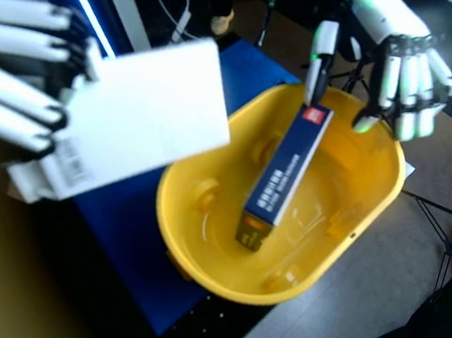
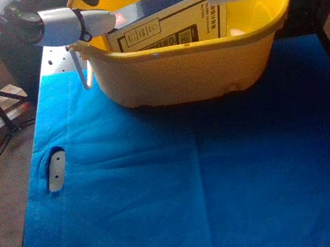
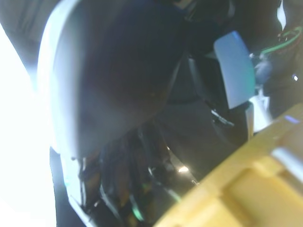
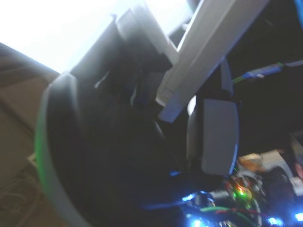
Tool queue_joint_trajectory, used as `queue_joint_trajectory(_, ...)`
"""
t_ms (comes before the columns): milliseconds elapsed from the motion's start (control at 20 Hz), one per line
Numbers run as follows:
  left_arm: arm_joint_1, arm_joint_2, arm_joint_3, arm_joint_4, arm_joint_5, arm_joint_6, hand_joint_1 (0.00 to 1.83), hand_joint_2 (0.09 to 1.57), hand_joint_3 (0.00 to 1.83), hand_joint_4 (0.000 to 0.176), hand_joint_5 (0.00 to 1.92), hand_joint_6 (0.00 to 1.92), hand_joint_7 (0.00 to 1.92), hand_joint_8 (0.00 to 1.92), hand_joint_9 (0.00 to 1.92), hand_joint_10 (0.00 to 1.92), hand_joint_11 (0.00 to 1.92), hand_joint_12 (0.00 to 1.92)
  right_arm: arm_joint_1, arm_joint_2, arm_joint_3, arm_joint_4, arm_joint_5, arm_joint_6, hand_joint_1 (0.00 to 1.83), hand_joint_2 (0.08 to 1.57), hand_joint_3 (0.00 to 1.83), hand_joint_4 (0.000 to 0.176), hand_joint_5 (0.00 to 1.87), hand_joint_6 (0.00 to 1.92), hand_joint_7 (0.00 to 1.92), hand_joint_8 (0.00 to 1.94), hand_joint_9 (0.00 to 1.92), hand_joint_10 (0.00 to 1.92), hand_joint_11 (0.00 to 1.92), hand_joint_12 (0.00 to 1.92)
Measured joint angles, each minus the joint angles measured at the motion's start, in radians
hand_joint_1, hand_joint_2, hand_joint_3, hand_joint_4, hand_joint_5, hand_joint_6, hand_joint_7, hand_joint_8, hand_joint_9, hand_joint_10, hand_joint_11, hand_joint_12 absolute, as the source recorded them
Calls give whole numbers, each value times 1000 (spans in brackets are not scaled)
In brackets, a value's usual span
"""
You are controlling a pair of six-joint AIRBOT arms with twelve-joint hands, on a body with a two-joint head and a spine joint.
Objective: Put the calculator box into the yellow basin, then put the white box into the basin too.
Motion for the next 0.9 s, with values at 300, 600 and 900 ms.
queue_joint_trajectory(300,48,28,-62,-10,-65,2,865,998,2,0,695,634,566,476,273,1121,3,1874,53,-66,81,13,-19,-1,1145,1194,373,0,532,1481,648,1941,1261,1921,1349,1921)
queue_joint_trajectory(600,-29,88,-118,84,-39,35,739,1029,0,0,715,685,631,395,331,1003,97,1635,76,-185,183,17,-90,-1,1145,1192,376,0,532,1481,649,1941,1261,1921,1350,1921)
queue_joint_trajectory(900,-137,29,-77,108,-37,37,662,1050,1,0,752,204,723,52,391,796,110,1623,79,-256,228,-8,-146,-1,1365,1145,1,0,1059,853,854,1214,713,1445,557,1821)
